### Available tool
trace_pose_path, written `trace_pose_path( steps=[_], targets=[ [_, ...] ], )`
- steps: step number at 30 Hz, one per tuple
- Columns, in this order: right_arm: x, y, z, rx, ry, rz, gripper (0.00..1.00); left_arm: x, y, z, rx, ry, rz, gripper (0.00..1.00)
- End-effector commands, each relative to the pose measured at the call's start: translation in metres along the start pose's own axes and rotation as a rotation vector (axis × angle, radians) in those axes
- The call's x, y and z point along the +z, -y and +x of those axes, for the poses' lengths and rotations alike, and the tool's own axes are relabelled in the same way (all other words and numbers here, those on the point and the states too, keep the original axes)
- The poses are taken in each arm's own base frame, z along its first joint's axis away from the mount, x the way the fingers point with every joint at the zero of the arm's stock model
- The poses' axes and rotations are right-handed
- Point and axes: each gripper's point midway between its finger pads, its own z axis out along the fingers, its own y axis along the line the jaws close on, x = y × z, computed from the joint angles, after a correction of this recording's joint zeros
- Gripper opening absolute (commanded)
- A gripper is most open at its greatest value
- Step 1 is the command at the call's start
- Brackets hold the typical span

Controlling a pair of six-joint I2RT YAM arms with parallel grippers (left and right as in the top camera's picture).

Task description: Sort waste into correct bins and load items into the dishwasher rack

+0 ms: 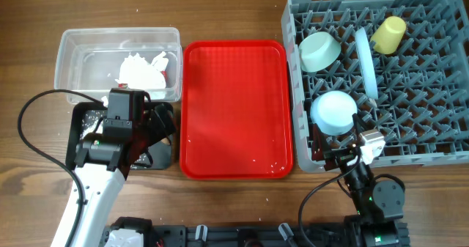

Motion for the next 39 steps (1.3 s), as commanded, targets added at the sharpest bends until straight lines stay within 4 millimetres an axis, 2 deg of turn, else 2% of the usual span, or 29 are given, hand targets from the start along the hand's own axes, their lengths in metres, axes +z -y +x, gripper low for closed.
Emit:
trace_pose_path(
  steps=[1, 15, 18, 23, 28, 30, 33, 39],
  targets=[
    [0.000, 0.003, -0.002, 0.011, 0.010, 0.014, 1.00, 0.000, 0.000, 0.000, -0.001, -0.005, 0.003, 1.00],
    [0.000, 0.003, -0.002, 0.011, 0.010, 0.014, 1.00, -0.004, 0.002, 0.000, 0.004, 0.008, 0.016, 1.00],
    [0.000, 0.003, -0.002, 0.011, 0.010, 0.014, 1.00, -0.025, 0.006, -0.008, -0.001, 0.086, 0.073, 1.00],
    [0.000, 0.003, -0.002, 0.011, 0.010, 0.014, 1.00, -0.091, 0.009, -0.019, -0.014, 0.316, 0.234, 1.00],
    [0.000, 0.003, -0.002, 0.011, 0.010, 0.014, 1.00, -0.159, -0.014, 0.005, -0.029, 0.525, 0.377, 1.00],
    [0.000, 0.003, -0.002, 0.011, 0.010, 0.014, 1.00, -0.160, -0.021, 0.014, -0.029, 0.523, 0.376, 1.00],
    [0.000, 0.003, -0.002, 0.011, 0.010, 0.014, 1.00, -0.147, -0.039, 0.040, -0.025, 0.464, 0.334, 1.00],
    [0.000, 0.003, -0.002, 0.011, 0.010, 0.014, 1.00, -0.133, -0.036, 0.046, -0.022, 0.553, 0.435, 1.00]
  ],
)
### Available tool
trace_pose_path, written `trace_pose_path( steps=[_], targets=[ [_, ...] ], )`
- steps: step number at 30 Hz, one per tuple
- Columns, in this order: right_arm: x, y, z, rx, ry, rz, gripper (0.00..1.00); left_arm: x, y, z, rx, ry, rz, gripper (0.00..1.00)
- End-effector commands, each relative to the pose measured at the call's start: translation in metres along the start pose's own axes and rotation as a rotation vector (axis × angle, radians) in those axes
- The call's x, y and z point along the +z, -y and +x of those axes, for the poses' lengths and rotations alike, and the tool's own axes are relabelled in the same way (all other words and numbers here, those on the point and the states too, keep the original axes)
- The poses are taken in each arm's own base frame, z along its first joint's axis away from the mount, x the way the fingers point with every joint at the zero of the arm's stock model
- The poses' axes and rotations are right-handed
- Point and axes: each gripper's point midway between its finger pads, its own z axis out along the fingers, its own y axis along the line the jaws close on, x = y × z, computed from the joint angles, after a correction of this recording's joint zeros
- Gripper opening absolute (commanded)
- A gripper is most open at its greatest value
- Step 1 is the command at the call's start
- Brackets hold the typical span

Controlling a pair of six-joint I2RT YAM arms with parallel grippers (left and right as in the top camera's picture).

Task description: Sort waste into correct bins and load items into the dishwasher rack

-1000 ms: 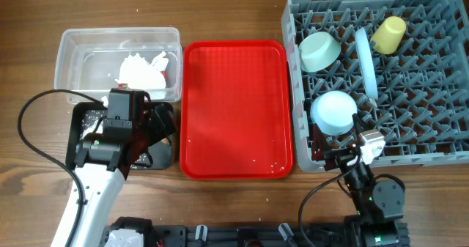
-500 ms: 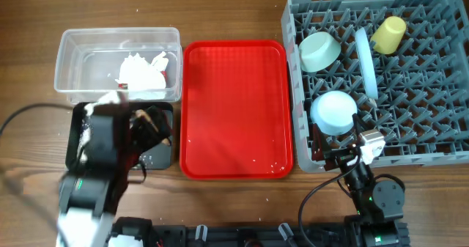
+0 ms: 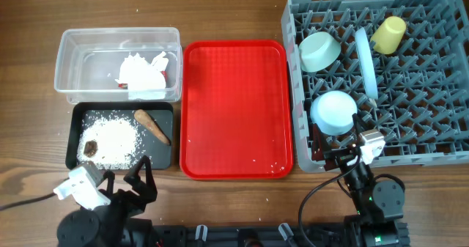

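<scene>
The red tray (image 3: 234,108) lies bare in the middle. Left of it, a clear bin (image 3: 73,56) holds crumpled white paper (image 3: 143,71). In front of that bin, a black bin (image 3: 167,111) holds white rice (image 3: 110,138), a dark lump and a brown carrot-like piece (image 3: 151,125). The grey dishwasher rack (image 3: 432,141) carries a pale green bowl (image 3: 319,50), an upright light blue plate (image 3: 366,64), a yellow cup (image 3: 388,34) and an overturned light blue bowl (image 3: 333,111). My left gripper (image 3: 139,179) sits open and empty at the front edge. My right gripper (image 3: 338,156) rests by the rack's front left corner.
Wooden table top surrounds the bins, tray and rack. The arm bases and cables occupy the front edge at the bottom left and bottom right. A few rice grains lie on the red tray's near part.
My left arm was over the black bin, covering most of it. Now it is back at the front edge with its gripper open, and the bin's rice and brown piece show. The right arm is unchanged.
</scene>
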Motion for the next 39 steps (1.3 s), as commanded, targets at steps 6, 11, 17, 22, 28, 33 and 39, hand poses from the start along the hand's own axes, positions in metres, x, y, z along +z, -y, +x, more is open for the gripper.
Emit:
trace_pose_path(
  steps=[6, 11, 17, 22, 28, 33, 39],
  targets=[
    [0.000, 0.003, -0.002, 0.011, 0.010, 0.014, 1.00, 0.045, 0.046, -0.028, -0.001, 0.255, 0.316, 1.00],
    [0.000, 0.003, -0.002, 0.011, 0.010, 0.014, 1.00, 0.054, 0.069, -0.046, 0.015, 0.485, 0.534, 1.00],
    [0.000, 0.003, -0.002, 0.011, 0.010, 0.014, 1.00, 0.086, 0.049, -0.016, 0.014, 0.419, 0.487, 1.00],
    [0.000, 0.003, -0.002, 0.011, 0.010, 0.014, 1.00, 0.112, 0.023, 0.013, 0.013, 0.308, 0.363, 1.00],
    [0.000, 0.003, -0.002, 0.011, 0.010, 0.014, 1.00, 0.121, 0.002, 0.021, 0.162, 0.294, 0.239, 1.00],
    [0.000, 0.003, -0.002, 0.011, 0.010, 0.014, 1.00, 0.122, -0.006, 0.016, 0.289, 0.328, 0.186, 1.00],
    [0.000, 0.003, -0.002, 0.011, 0.010, 0.014, 1.00, 0.121, -0.005, 0.016, 0.448, 0.340, 0.169, 1.00]
  ],
)
